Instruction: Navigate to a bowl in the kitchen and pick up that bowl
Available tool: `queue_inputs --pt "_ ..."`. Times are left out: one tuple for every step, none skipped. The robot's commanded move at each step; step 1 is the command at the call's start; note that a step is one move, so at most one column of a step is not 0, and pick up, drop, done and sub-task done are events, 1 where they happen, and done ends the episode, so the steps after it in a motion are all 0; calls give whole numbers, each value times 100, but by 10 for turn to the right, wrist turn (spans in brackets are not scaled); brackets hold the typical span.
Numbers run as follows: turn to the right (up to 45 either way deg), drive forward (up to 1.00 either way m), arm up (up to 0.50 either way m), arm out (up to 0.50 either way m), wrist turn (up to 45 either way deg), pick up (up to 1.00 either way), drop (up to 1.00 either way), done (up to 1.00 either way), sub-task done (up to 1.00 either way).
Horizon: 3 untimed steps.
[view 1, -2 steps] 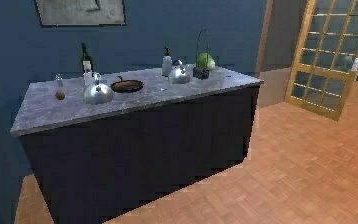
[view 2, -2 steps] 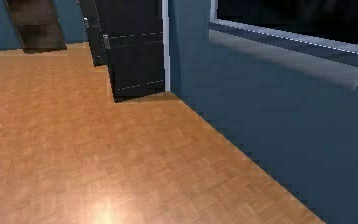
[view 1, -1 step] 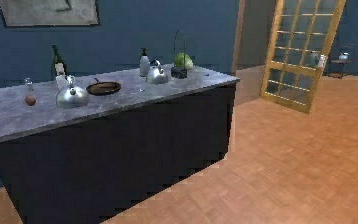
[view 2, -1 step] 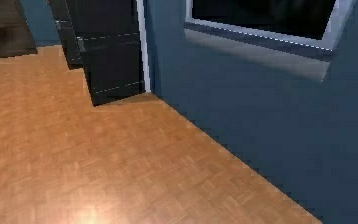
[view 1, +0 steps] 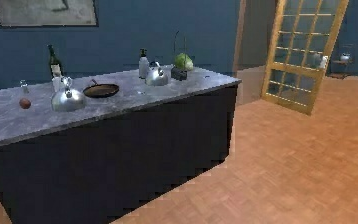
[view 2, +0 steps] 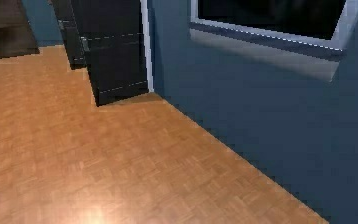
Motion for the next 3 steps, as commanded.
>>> queue_inputs --pt "-450 0 0 0 0 0 0 0 0" --pt "0 85 0 0 0 0 0 0 0" --pt "-450 0 0 0 0 0 0 0 0"
